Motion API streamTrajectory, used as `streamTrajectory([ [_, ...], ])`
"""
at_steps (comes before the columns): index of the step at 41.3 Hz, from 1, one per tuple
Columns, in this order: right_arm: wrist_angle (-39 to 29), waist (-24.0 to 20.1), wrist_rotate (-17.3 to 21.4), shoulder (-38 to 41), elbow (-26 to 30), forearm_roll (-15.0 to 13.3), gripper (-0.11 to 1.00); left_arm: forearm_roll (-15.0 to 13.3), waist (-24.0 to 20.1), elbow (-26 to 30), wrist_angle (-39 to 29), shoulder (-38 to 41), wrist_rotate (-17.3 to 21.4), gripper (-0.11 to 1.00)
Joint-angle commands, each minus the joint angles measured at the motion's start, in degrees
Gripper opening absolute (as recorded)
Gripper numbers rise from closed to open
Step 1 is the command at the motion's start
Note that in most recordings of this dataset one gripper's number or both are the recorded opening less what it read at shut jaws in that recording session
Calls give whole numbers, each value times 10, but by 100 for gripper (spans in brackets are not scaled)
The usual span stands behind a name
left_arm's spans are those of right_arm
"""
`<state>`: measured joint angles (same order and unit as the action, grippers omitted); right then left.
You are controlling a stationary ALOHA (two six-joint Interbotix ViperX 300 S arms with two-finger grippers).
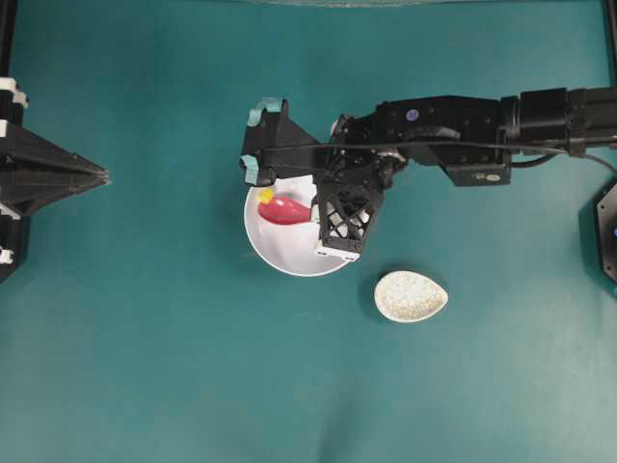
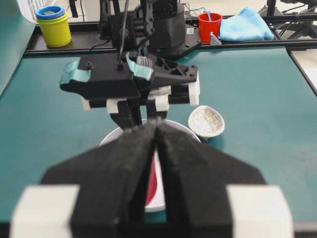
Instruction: Scoop the yellow hexagonal prism block from the bowl with a spoon using the right arm.
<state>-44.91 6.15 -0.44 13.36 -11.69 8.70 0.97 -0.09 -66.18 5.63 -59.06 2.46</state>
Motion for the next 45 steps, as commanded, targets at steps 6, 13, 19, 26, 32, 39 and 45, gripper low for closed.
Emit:
streamTrajectory([
  [6, 50, 0, 8, -37, -31, -2, 24, -1, 1, 18, 5, 2, 0, 9],
  [13, 92, -3, 10, -54, -63, -2, 24, -1, 1, 18, 5, 2, 0, 9],
  [19, 114, -4, 10, -62, -76, -2, 24, 0, 1, 18, 5, 3, 0, 9],
  [26, 115, -4, 9, -69, -77, -2, 24, -1, 1, 18, 5, 3, 0, 9],
  [32, 113, -4, 9, -86, -78, -2, 24, -1, 1, 18, 4, 2, 0, 9],
  [39, 109, -4, 9, -115, -79, -2, 24, 0, 1, 18, 4, 2, 0, 9],
  [45, 98, -4, 9, -134, -81, -2, 24, 0, 0, 18, 3, 2, 0, 9],
])
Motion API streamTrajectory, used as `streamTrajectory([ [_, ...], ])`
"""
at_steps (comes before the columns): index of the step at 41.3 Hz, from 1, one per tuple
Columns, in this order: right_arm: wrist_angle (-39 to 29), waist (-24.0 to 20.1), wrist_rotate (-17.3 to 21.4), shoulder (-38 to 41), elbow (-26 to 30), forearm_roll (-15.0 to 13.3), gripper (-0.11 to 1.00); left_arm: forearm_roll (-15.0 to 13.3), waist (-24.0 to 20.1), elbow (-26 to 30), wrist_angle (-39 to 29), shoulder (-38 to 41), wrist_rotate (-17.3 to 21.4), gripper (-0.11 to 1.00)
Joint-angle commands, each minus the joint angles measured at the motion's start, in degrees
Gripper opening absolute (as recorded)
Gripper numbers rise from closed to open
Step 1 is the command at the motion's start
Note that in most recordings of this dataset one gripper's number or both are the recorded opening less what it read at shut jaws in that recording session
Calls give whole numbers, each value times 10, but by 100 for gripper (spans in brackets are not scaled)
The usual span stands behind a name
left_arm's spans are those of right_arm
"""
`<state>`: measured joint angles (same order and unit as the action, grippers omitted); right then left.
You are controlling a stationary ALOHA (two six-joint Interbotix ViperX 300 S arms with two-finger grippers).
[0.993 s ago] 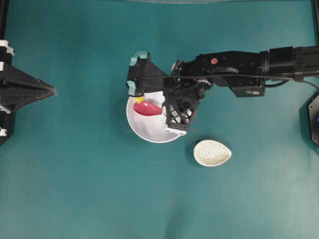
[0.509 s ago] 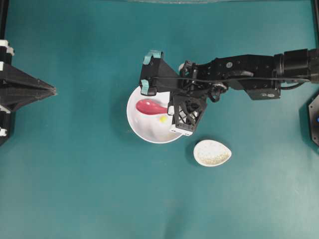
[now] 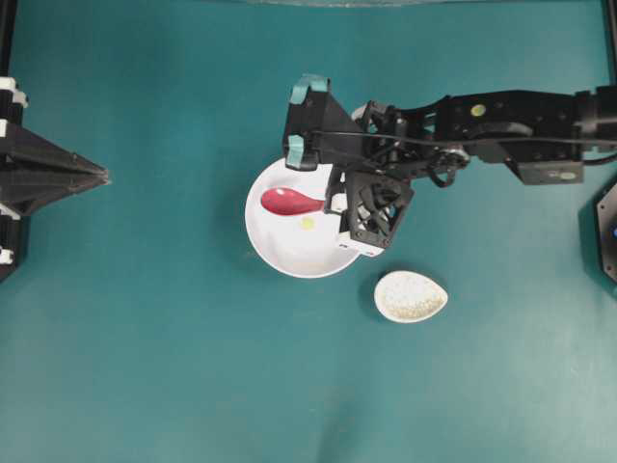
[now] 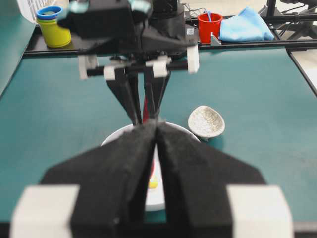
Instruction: Scoop the yellow hexagonal prism block from the bowl with a spoon using the right arm.
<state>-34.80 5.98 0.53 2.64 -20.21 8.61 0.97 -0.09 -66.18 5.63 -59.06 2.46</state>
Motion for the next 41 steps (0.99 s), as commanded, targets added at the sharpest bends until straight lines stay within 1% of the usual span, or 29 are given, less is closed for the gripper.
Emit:
streamTrajectory([
  [1, -7, -2, -1, -31, 4, -1, 24, -1, 1, 18, 3, 2, 0, 9],
  [26, -31, -2, -1, -58, 3, -1, 24, 0, 0, 18, 3, 3, 0, 9],
  [28, -35, -2, -1, -59, 3, -1, 21, 0, 1, 18, 3, 2, 0, 9],
  [30, -39, -2, 0, -61, 3, -3, 14, 0, 0, 18, 3, 3, 0, 9],
  [41, -46, -2, 0, -70, 3, -1, 14, -1, 0, 18, 4, 3, 0, 9],
])
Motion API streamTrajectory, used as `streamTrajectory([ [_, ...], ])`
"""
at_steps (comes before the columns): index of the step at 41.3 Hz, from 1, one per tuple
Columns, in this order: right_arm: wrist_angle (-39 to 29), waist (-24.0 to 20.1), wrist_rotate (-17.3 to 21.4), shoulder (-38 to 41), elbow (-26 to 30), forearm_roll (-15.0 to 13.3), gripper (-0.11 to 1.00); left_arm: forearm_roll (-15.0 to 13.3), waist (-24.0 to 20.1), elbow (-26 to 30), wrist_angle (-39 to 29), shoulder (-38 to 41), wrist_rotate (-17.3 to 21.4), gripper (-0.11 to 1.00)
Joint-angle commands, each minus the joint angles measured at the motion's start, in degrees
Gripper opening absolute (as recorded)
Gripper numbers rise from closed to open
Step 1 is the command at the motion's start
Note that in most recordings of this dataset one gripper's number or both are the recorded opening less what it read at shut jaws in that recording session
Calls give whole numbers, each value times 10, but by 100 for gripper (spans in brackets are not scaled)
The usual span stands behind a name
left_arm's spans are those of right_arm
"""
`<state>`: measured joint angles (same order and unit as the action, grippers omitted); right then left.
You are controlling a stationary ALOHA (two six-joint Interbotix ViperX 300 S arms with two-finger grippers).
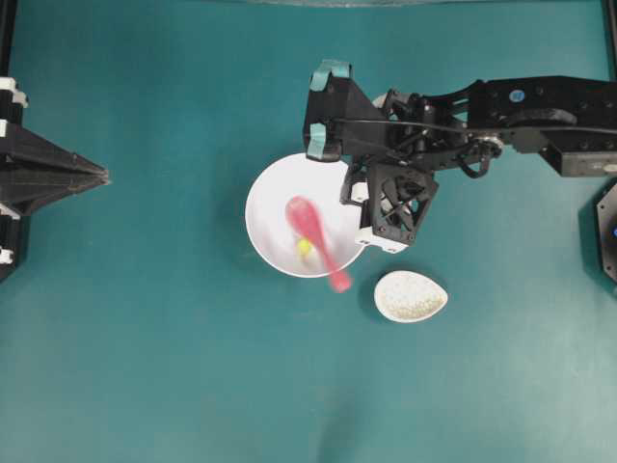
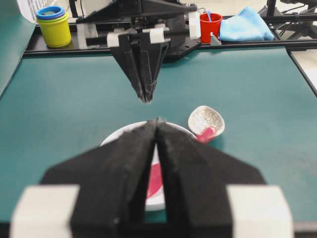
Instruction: Scoop the yellow hexagonal prism block from the bowl with a spoon using the right arm.
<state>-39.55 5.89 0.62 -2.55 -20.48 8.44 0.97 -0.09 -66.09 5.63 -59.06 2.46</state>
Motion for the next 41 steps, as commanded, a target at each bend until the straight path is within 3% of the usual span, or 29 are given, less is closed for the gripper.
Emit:
streamTrajectory([
  [1, 2, -1, -1, -18, 5, 1, 14, 0, 1, 18, 3, 2, 0, 9],
  [21, 9, -1, 5, -18, 5, 5, 14, -1, 1, 18, 4, 2, 0, 9],
  [35, 11, -9, 91, -17, 5, 6, 14, -1, 1, 18, 6, 2, 0, 9],
  [41, 11, -12, 166, -12, 11, 8, 13, -1, 1, 18, 6, 2, 0, 9],
])
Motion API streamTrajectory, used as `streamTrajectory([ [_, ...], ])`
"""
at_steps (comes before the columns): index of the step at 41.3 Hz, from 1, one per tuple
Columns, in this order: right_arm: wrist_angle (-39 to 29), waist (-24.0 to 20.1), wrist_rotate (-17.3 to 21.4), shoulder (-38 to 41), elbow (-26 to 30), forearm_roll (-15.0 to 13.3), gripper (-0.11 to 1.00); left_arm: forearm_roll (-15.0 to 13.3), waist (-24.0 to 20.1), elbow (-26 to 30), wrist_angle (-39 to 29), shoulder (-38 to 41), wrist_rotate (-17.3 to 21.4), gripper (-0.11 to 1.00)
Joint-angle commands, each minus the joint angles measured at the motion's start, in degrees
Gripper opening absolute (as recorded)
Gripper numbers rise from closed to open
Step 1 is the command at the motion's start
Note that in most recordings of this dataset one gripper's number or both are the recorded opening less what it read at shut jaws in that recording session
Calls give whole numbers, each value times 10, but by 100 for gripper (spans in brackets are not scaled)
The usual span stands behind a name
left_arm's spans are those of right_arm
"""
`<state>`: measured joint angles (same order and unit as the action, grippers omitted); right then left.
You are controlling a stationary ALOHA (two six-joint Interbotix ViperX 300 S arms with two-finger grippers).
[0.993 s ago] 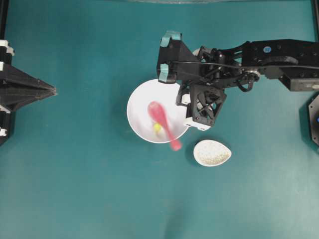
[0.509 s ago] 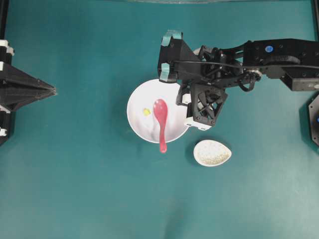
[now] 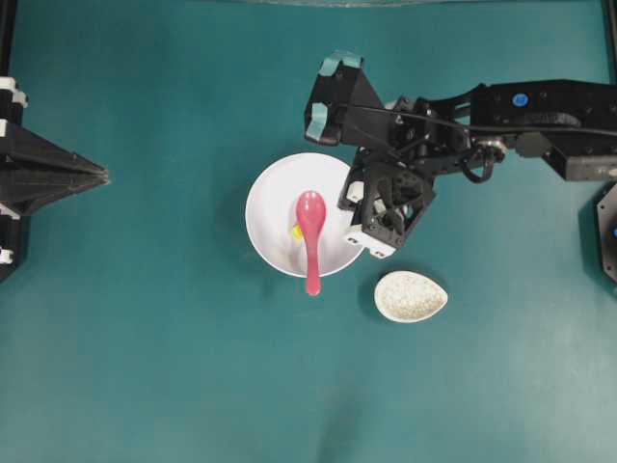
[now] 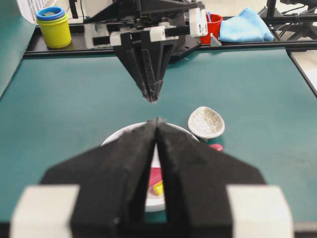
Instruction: Scoop the yellow hexagonal prism block from the bowl with a spoon using the right arm.
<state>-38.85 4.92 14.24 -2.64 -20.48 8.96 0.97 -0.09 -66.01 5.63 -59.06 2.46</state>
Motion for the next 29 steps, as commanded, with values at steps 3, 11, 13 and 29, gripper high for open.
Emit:
streamTrajectory([
  [3, 4, -3, 82, -11, 12, 2, 13, -1, 0, 17, 6, 2, 0, 9],
  [11, 4, -6, 224, -6, 17, 1, 13, -1, 1, 18, 7, 3, 0, 9],
  [13, 4, -11, 260, -5, 18, 1, 14, -1, 1, 18, 6, 2, 0, 9],
  [29, 4, -18, 374, -4, 19, -1, 16, -1, 1, 20, 7, 2, -2, 9],
])
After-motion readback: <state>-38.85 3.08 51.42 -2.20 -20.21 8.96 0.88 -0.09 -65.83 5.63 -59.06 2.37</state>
